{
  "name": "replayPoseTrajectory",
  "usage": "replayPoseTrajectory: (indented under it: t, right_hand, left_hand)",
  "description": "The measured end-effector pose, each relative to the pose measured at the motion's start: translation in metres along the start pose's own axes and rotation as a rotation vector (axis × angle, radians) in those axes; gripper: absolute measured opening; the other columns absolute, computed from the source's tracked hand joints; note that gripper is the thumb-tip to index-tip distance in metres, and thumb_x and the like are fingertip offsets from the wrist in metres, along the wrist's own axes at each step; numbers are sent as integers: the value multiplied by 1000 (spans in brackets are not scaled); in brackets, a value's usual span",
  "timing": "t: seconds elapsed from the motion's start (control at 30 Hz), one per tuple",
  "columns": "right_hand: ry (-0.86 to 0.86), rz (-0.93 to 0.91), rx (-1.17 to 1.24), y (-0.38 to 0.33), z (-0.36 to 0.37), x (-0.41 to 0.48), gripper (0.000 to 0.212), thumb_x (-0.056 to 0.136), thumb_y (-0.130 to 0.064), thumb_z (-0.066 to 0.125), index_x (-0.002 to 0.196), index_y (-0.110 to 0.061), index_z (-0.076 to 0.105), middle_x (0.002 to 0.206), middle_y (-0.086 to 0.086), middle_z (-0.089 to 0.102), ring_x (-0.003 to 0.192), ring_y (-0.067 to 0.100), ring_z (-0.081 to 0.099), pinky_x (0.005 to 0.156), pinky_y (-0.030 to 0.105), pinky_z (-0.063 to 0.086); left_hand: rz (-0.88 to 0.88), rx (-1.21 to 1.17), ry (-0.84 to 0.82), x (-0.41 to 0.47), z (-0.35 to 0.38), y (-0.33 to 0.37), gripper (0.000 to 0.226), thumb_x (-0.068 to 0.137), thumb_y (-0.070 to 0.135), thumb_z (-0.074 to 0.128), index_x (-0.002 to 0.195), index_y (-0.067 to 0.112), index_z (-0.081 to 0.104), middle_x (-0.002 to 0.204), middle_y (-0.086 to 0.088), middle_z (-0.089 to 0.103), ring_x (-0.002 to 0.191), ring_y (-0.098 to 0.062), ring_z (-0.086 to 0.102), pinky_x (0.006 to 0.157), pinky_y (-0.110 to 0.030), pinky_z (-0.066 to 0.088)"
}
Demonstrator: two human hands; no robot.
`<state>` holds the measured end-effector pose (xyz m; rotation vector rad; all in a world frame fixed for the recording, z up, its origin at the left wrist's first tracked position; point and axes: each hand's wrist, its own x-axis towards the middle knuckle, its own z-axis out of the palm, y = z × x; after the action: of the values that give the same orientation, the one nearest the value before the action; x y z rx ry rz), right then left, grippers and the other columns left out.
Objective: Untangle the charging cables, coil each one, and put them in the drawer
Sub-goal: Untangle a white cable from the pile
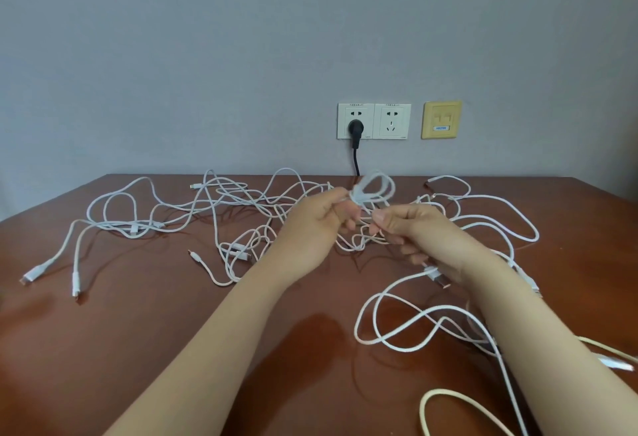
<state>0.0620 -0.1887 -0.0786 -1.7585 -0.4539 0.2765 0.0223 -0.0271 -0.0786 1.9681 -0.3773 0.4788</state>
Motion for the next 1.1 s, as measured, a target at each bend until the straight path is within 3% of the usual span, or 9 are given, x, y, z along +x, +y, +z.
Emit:
replayPoseTrajectory:
  t: [0.17, 0.3, 0.47, 0.63, 0.77, 0.83, 0.9, 1.0, 1.1]
  right_hand:
    - [139, -190, -502, -2, 16, 3, 29, 93, -24, 55, 65, -19, 60, 35, -11, 39, 38, 2, 40, 45, 15, 27]
    - [84, -291, -840, -3, 26, -4, 20, 96, -28, 47, 82, -23, 62, 74, -4, 64, 76, 13, 56, 70, 28, 40]
    - [133, -499, -1118, -13, 40, -14, 22, 98, -32, 38, 98, -21, 58, 99, 2, 63, 98, 26, 55, 70, 31, 32]
    - [207, -527, -908, -13, 32, -10, 21, 95, -27, 47, 97, -20, 67, 96, 1, 63, 96, 22, 55, 78, 33, 40]
    - [304, -498, -733, -8, 25, -5, 17, 91, -20, 54, 85, -17, 70, 89, 2, 64, 88, 20, 57, 80, 35, 43]
    - [354, -446, -609, -8, 17, -3, 15, 89, -17, 59, 79, -18, 71, 77, -7, 62, 75, 6, 56, 73, 21, 42]
    - [372, -382, -423, -10, 8, -2, 18, 85, -14, 64, 70, -22, 68, 64, -17, 59, 61, -4, 54, 62, 10, 38]
    - [351, -293, -109, -10, 0, -2, 21, 81, -9, 68, 64, -22, 67, 57, -13, 63, 53, -5, 54, 59, 10, 44]
    - [312, -159, 103, -6, -4, -2, 17, 83, -7, 65, 69, -15, 70, 52, 0, 60, 41, 6, 48, 41, 14, 40]
  left_hand:
    - [-172, 128, 206, 6, -2, -12, 37, 93, 9, 46, 61, 24, 53, 51, 10, 53, 55, -10, 45, 59, -24, 35]
    - [-215, 296, 272, 6, -6, -18, 21, 93, 14, 48, 77, 13, 61, 65, 1, 57, 66, -15, 51, 62, -18, 37]
    - [-239, 462, 294, 5, -8, -23, 9, 93, 21, 53, 89, 13, 54, 89, -11, 67, 88, -31, 58, 73, -34, 39]
    - [-103, 584, 70, 3, -4, -17, 6, 88, 8, 53, 87, 14, 52, 88, -12, 64, 84, -28, 56, 63, -30, 30]
    - [15, 591, -129, -2, 1, -16, 35, 78, -11, 43, 100, 14, 55, 70, 7, 55, 84, -12, 61, 59, -19, 34]
    - [29, 476, -180, -3, 1, -12, 35, 81, -13, 41, 96, 15, 55, 68, 9, 55, 65, 7, 56, 55, -8, 35]
    - [37, 349, -198, -5, 3, -7, 28, 85, -9, 45, 84, 17, 54, 68, 9, 60, 63, 4, 56, 57, -8, 37]
    - [14, 188, -166, -5, 5, -7, 32, 88, 0, 51, 70, 27, 48, 61, 15, 62, 72, -13, 60, 74, -23, 45]
    - [24, 58, -140, -3, 6, -6, 32, 90, -5, 49, 71, 22, 48, 57, 17, 61, 58, 2, 53, 62, -13, 43]
